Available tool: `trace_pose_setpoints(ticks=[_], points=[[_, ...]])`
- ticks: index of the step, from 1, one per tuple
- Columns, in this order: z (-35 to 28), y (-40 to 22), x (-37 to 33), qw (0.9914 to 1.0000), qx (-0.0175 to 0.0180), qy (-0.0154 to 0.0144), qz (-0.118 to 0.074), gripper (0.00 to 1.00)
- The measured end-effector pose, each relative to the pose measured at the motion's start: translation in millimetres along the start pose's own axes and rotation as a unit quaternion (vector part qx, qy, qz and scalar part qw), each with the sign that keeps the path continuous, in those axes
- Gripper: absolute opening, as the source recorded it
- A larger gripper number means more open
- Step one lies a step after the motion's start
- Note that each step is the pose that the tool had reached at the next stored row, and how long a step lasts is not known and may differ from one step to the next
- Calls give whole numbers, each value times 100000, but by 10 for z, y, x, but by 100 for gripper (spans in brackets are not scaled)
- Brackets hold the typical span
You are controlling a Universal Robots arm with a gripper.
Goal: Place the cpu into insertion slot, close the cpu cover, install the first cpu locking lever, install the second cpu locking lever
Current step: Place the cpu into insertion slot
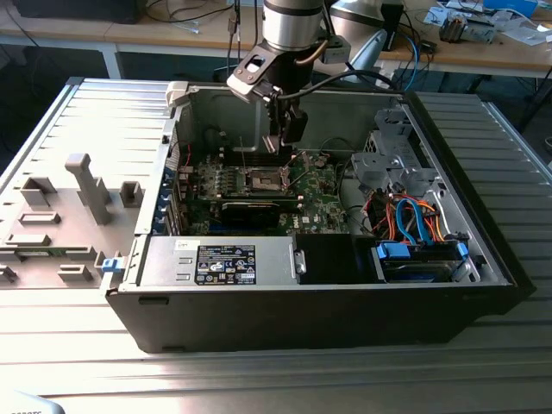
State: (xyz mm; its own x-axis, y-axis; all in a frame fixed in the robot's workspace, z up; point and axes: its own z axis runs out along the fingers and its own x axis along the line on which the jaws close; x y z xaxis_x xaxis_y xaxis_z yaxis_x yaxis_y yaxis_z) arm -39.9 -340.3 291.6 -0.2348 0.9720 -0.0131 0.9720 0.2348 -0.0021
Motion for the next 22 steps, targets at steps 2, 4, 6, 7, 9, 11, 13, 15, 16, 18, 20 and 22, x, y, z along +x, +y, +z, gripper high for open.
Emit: trace_pose_setpoints(ticks=[2, 4, 6, 7, 9, 11, 13, 15, 16, 18, 20, 22], points=[[1, 0, 0, 100000, 1, -1, 96, 54], [1, 0, 0, 100000, 5, -6, 204, 54], [2, 0, 0, 99998, 15, -46, 579, 54], [2, 0, 0, 99997, 22, -58, 834, 54], [2, 0, 0, 99991, 34, -72, 1304, 54], [2, 0, 0, 99979, 48, -86, 2038, 54], [3, 0, 0, 99973, 59, -89, 2319, 54], [5, 0, 0, 99970, 53, -84, 2455, 54], [6, 0, 0, 99969, 55, -85, 2493, 54], [7, 0, 0, 99967, 59, -89, 2556, 54], [8, 0, 0, 99963, 60, -87, 2733, 54], [8, 1, 0, 99960, 62, -87, 2836, 54]])
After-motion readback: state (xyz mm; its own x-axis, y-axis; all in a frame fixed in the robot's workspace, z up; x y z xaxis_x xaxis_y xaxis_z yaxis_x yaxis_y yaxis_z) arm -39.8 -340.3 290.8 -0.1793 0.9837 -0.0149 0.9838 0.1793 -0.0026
